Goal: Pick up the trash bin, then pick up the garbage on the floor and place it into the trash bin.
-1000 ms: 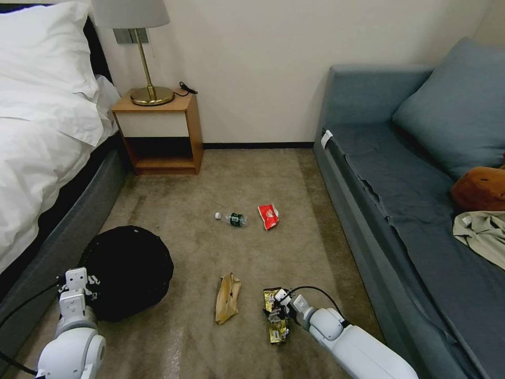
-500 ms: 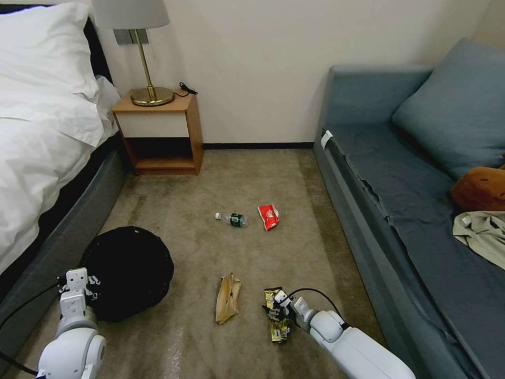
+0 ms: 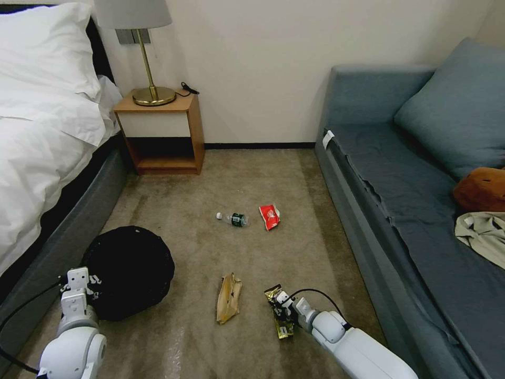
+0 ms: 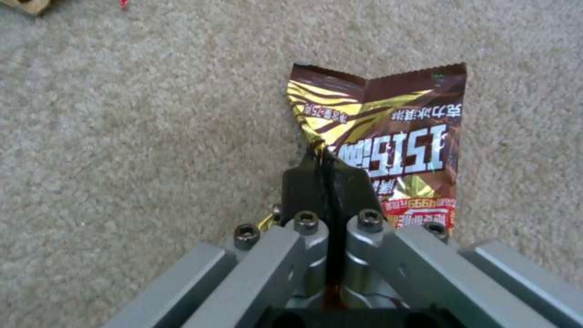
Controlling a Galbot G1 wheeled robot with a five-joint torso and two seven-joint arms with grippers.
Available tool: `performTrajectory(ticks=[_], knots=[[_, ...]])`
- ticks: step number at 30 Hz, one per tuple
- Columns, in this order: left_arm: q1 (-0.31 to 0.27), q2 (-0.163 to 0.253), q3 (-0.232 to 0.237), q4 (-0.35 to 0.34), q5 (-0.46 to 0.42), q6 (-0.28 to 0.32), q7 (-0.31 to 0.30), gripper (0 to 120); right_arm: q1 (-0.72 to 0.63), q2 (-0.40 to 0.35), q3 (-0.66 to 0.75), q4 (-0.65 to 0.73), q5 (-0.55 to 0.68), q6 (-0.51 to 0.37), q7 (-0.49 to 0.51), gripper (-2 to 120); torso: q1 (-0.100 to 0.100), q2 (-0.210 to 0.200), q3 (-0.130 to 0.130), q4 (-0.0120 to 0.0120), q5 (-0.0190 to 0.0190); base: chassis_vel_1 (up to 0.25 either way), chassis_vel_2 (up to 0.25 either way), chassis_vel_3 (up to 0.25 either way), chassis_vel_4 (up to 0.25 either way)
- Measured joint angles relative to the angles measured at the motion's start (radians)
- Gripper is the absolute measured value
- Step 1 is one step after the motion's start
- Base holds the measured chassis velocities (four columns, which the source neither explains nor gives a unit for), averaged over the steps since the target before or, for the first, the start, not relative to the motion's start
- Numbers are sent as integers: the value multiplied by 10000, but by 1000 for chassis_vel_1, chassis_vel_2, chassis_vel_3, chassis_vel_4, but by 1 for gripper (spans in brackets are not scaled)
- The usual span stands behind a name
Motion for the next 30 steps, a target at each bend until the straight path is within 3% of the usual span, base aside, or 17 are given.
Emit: performTrajectory(ticks=[14,22,30], knots=[[-100,94,61,60,-31,-6,26,2,-19,-392,201,737,145,-25,-12,0,0,-1,1,-3,-1,0,0,0,0],[-122,60,291,32,-32,-6,55,2,268,-970,128,2564,604,-310,11,0,1,-1,1,-1,0,0,0,0,0],[-127,-104,770,-14,219,-6,53,2,1231,-1122,4,4902,2316,-1152,54,0,0,-1,1,-1,0,0,0,0,0]])
